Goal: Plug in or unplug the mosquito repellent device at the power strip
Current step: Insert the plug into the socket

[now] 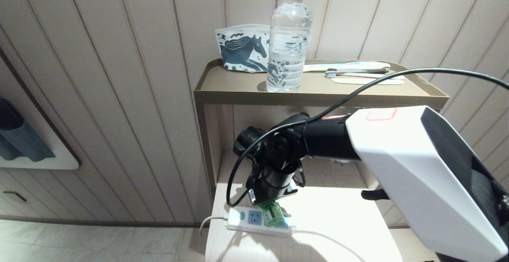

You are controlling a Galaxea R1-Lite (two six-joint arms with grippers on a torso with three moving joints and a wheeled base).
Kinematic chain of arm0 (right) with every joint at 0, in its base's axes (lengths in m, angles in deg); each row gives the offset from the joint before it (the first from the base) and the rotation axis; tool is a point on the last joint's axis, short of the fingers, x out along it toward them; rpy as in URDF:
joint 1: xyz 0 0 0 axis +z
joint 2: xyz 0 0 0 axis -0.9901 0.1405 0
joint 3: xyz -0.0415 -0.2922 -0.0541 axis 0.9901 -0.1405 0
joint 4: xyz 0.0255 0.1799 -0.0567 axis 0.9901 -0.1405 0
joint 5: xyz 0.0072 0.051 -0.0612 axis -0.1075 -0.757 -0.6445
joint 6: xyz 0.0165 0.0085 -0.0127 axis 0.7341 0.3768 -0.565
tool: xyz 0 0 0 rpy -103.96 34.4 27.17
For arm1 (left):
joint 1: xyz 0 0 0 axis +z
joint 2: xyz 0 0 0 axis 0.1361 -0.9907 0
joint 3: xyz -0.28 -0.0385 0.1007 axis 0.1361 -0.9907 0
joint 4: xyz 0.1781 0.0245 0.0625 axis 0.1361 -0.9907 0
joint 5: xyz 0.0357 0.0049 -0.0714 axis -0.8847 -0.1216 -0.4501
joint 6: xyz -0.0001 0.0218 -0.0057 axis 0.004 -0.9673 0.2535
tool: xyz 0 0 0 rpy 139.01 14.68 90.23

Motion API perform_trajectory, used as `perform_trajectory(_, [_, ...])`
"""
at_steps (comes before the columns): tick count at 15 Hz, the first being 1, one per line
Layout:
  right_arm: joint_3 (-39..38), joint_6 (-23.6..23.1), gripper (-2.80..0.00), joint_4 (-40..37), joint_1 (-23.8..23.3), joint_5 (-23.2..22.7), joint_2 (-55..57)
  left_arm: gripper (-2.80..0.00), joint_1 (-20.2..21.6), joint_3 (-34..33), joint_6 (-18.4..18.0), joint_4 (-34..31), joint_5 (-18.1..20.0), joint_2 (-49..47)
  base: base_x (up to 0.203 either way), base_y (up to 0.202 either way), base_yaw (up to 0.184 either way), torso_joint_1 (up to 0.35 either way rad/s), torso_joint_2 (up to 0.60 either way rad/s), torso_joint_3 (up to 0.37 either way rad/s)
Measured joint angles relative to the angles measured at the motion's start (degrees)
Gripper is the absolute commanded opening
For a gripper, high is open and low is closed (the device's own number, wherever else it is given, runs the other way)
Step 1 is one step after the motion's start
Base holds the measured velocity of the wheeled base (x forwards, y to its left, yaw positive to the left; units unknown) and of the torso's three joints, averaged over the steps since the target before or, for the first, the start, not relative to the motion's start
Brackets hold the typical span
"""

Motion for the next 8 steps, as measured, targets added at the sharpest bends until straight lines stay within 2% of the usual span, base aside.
perform_trajectory(5, [0.0, 0.0, -2.80, 0.5, 0.2, 0.2, 0.1, -2.80, 0.0, 0.0, -0.1, 0.0, 0.0, 0.0, 0.000, 0.000, 0.000, 0.000, 0.00, 0.000])
perform_trajectory(8, [0.2, -0.5, -2.80, 3.3, 0.1, 2.1, 1.0, -2.80, 0.0, 0.0, -0.1, 0.0, 0.0, 0.0, 0.000, 0.000, 0.000, 0.000, 0.00, 0.000])
